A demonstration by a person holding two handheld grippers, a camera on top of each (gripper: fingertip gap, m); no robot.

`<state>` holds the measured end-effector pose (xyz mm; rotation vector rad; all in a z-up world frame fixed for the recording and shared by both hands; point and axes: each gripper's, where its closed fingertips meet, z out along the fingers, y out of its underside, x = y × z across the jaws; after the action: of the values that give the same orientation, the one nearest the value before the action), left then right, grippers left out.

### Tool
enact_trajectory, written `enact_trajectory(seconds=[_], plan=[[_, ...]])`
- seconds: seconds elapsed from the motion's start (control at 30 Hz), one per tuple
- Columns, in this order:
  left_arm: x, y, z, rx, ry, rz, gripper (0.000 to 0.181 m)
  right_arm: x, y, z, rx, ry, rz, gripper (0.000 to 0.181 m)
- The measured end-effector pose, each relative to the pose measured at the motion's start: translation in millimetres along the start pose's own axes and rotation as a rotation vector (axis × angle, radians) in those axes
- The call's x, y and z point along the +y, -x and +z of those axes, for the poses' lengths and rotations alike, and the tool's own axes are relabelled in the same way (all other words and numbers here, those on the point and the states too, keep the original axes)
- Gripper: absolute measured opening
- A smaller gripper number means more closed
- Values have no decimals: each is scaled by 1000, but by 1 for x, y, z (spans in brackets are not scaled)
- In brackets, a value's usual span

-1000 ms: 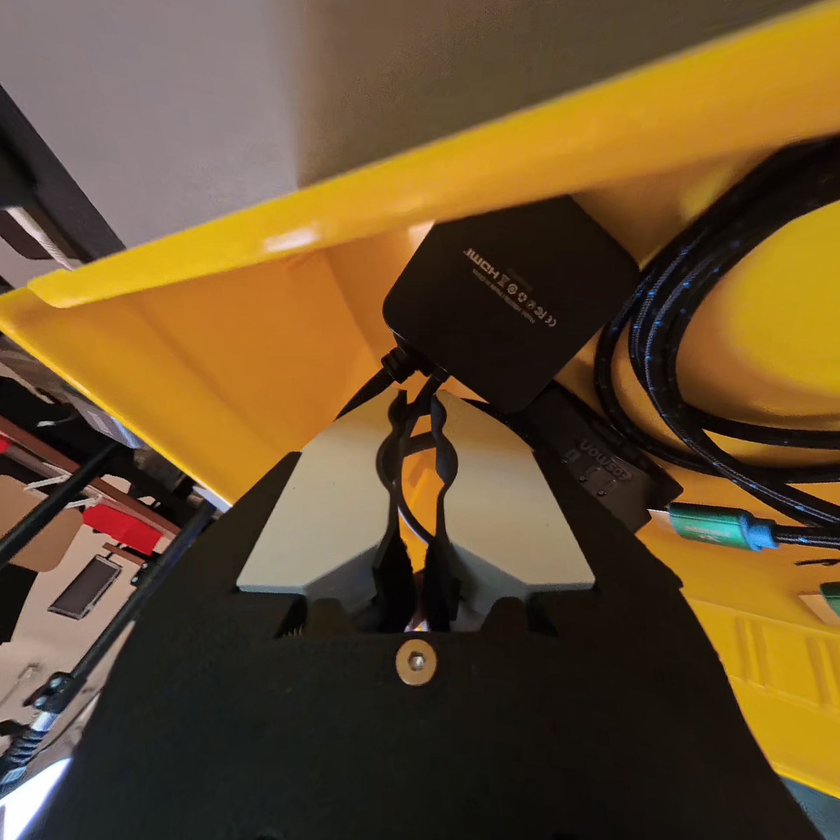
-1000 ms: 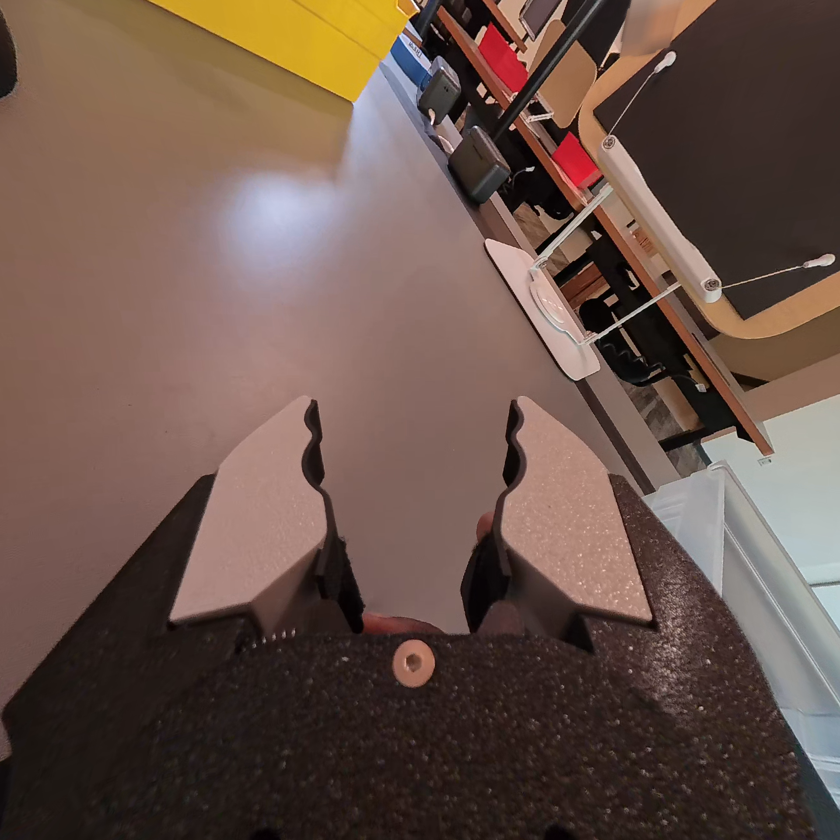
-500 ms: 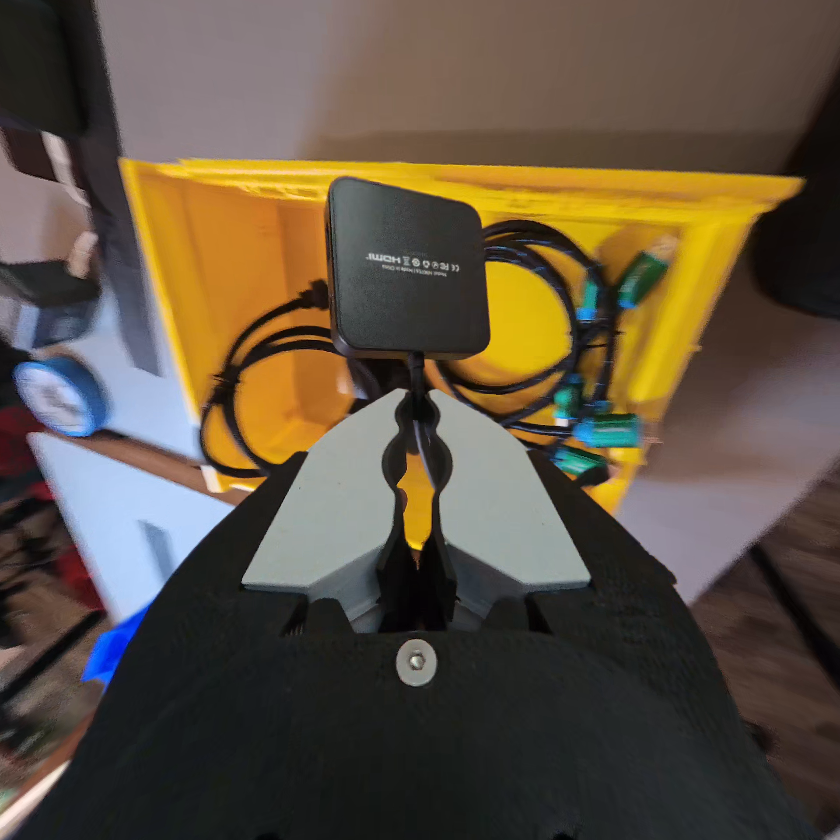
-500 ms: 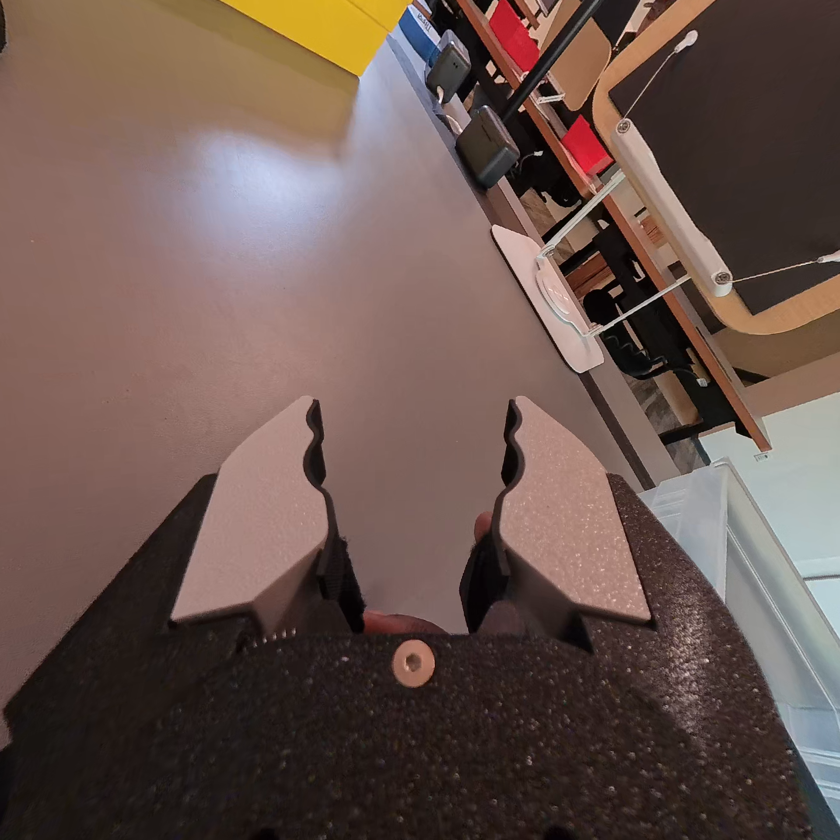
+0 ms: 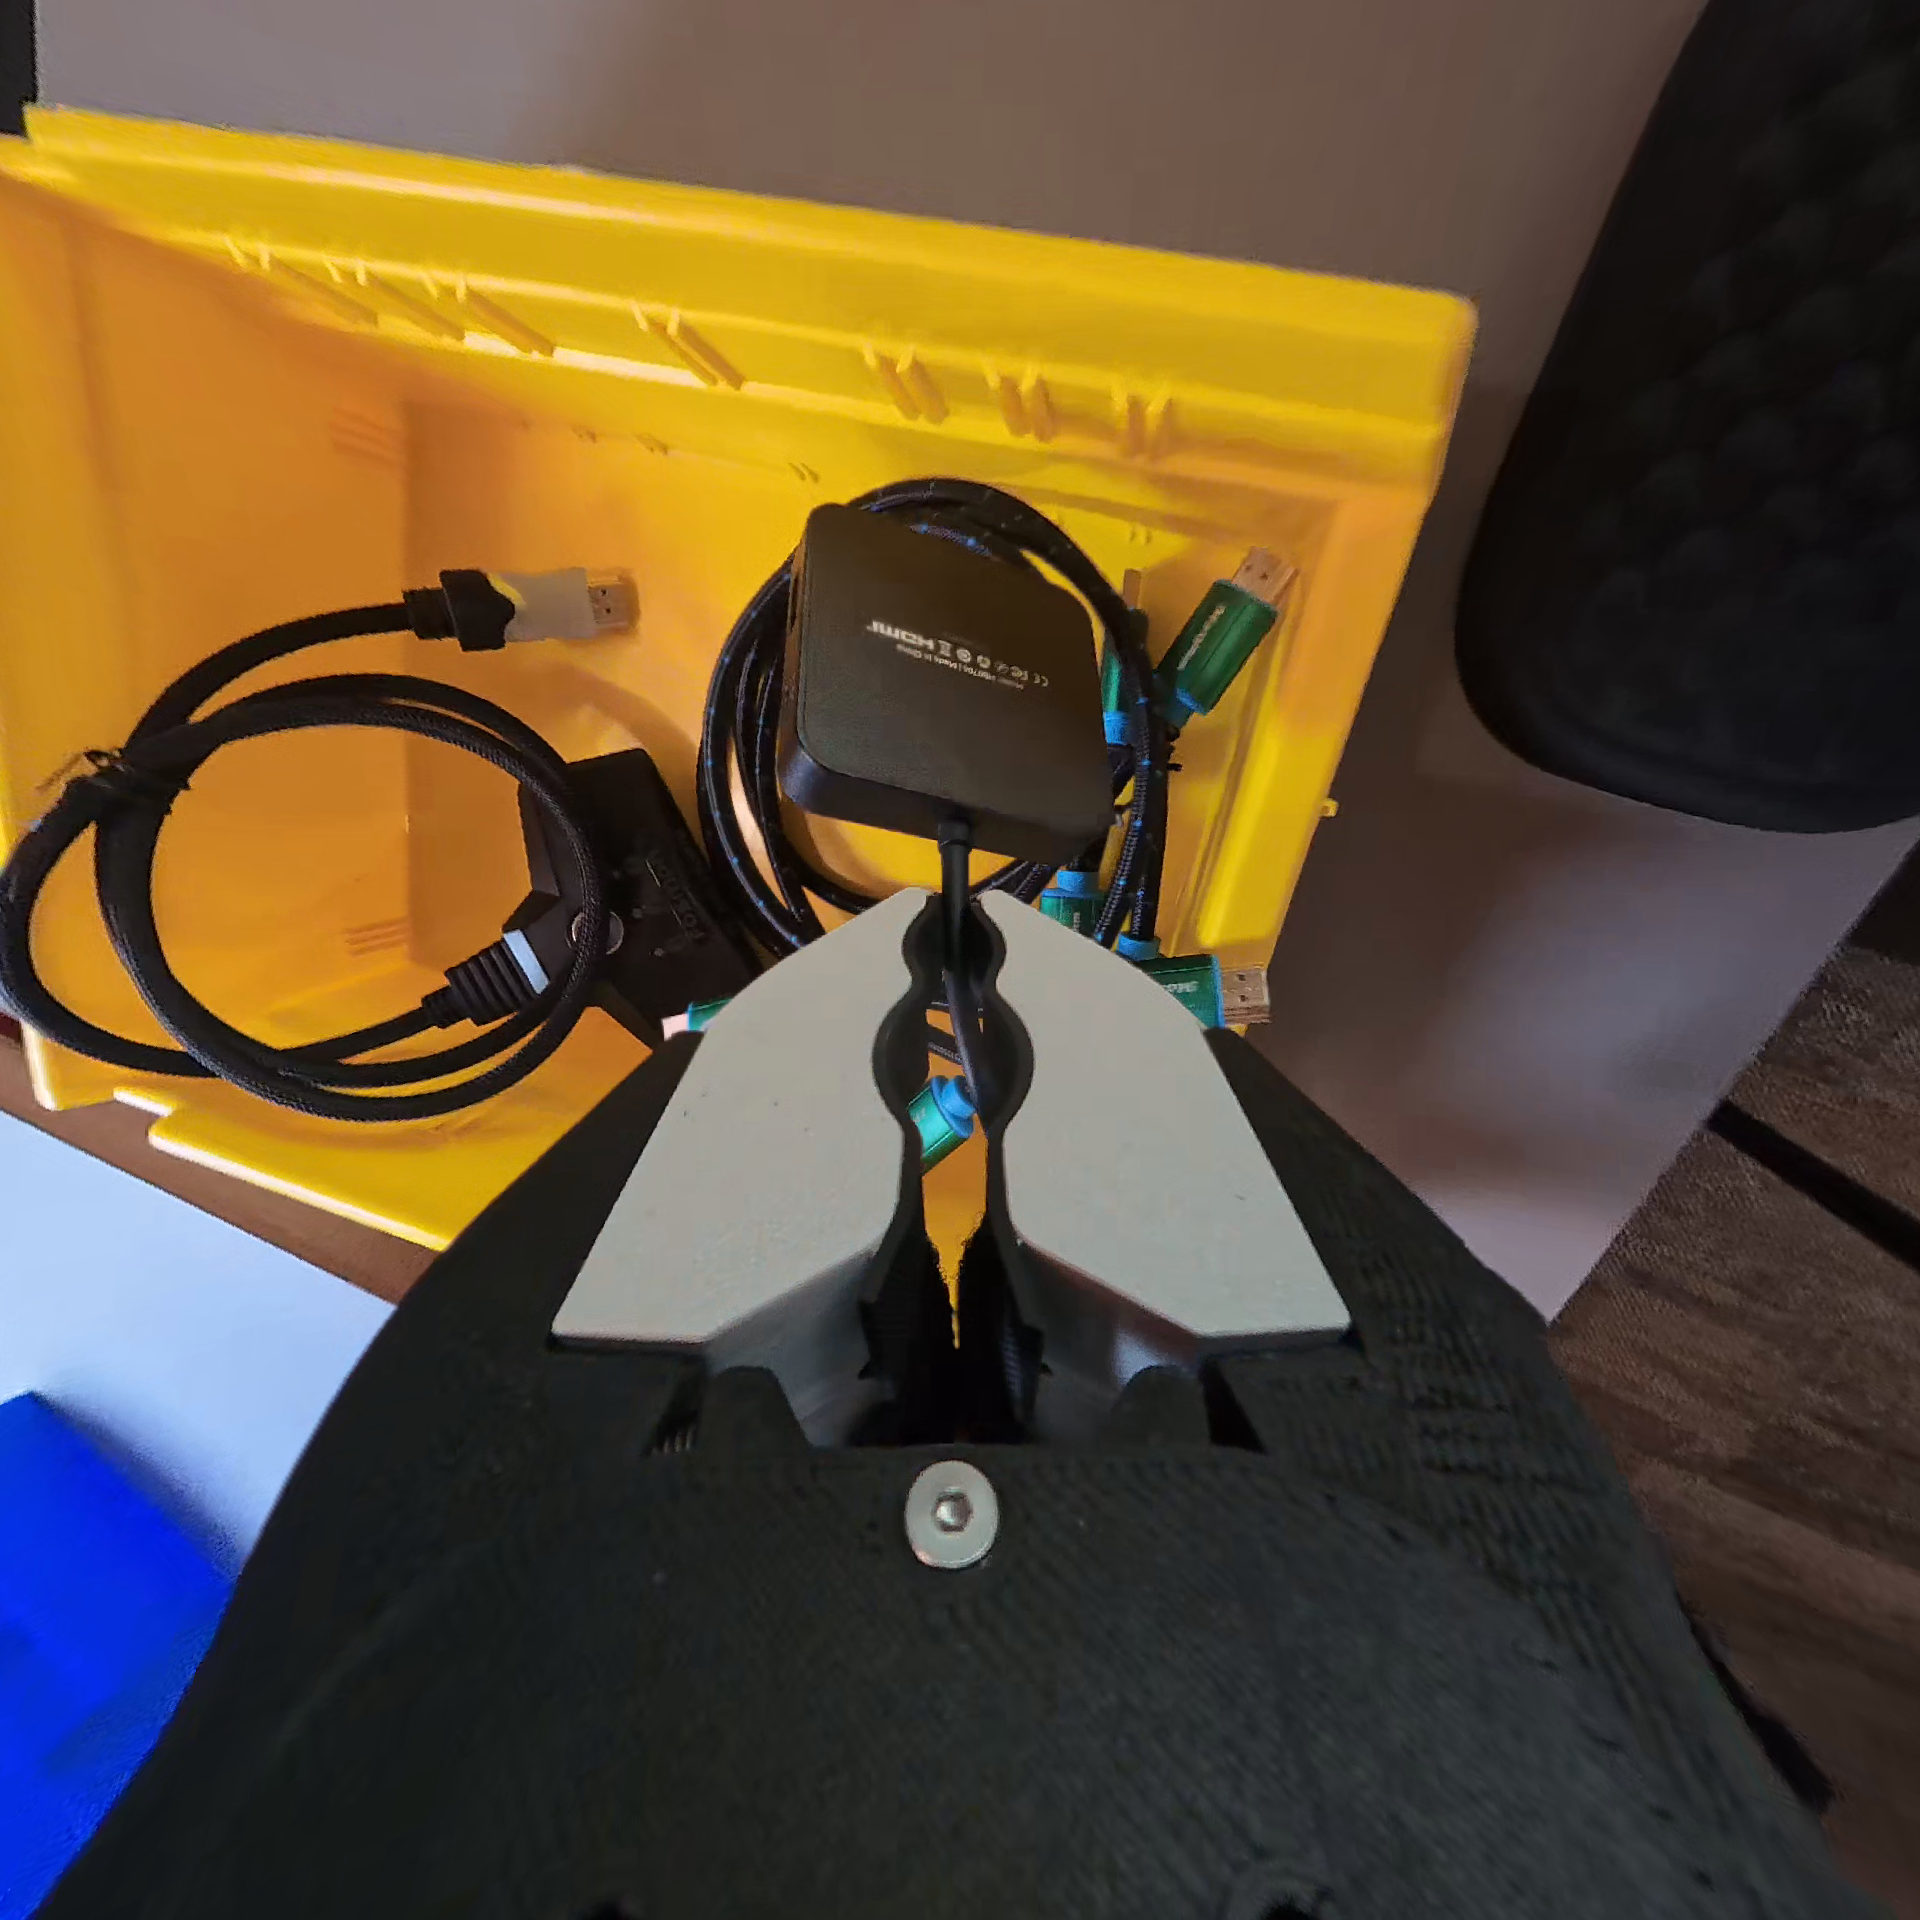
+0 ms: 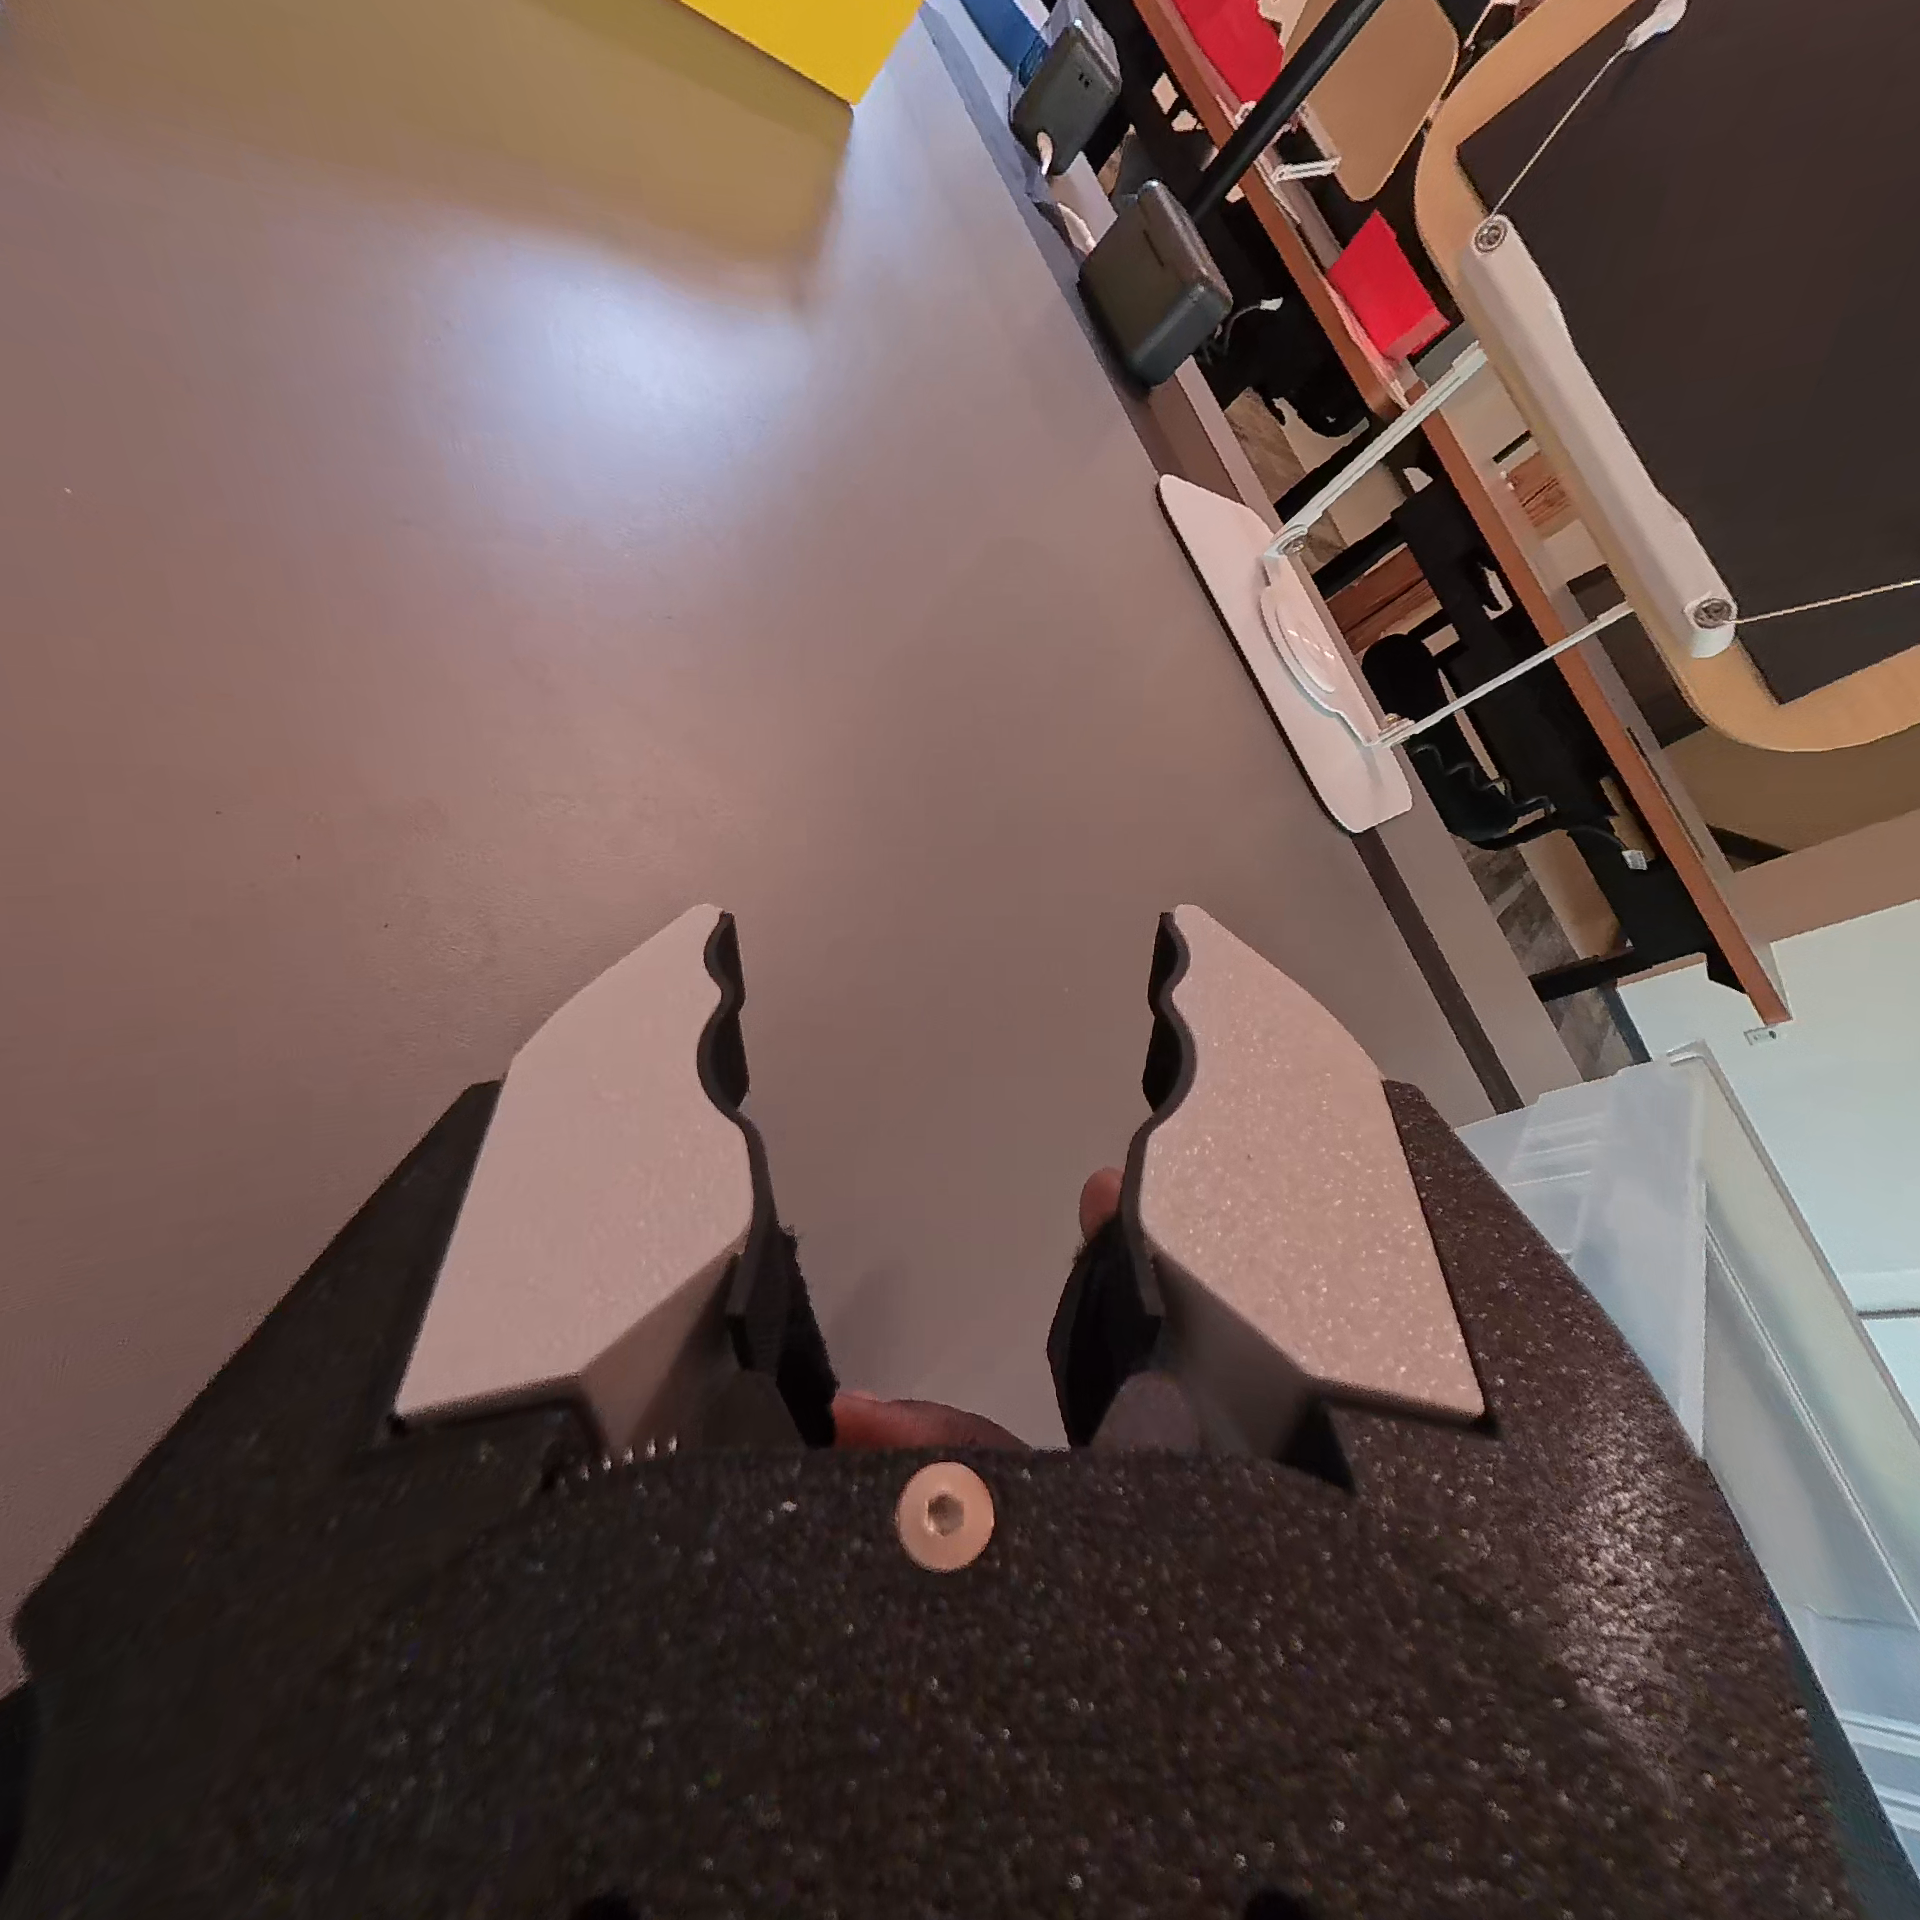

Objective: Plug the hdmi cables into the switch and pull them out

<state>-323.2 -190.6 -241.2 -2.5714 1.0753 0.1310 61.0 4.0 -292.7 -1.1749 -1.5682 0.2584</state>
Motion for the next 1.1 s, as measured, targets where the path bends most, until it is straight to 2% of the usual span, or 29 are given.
enact_trajectory(seconds=[0.07,0.1,0.13,0.2,0.27,0.33,0.43,0.53,0.63,0.73,0.77,0.8,0.87,0.97,1.03,1.1], plan=[[8,2,9,-11,41,-14,9,1,1,1,-3,6,-2,76],[12,7,12,-35,63,-8,22,1,1,1,-5,9,-4,76],[12,14,13,-70,67,-1,27,2,1,1,-6,12,-5,76],[5,31,11,-138,17,-8,31,3,2,1,-9,18,-8,76],[-5,56,6,-229,-46,-53,36,3,2,2,-11,20,-8,76],[-7,98,-1,-408,-76,-110,41,4,2,2,-13,22,-8,76],[10,163,-4,-690,54,-83,48,4,3,2,-16,27,-15,76],[21,207,9,-849,221,75,53,5,3,2,-15,29,-15,76],[35,224,37,-782,366,118,55,7,3,3,-17,36,-12,76],[42,224,58,-655,406,77,58,9,2,5,-22,50,-10,76],[44,231,59,-672,430,78,59,10,3,5,-24,55,-12,76],[46,237,58,-703,457,102,57,11,3,5,-27,59,-14,76],[45,239,60,-703,460,142,41,11,4,5,-30,60,-20,76],[38,235,49,-706,429,130,29,10,3,5,-27,57,-18,76],[28,235,28,-752,376,122,15,10,3,5,-26,55,-18,76],[19,233,3,-772,331,90,12,9,4,5,-28,55,-24,76]])
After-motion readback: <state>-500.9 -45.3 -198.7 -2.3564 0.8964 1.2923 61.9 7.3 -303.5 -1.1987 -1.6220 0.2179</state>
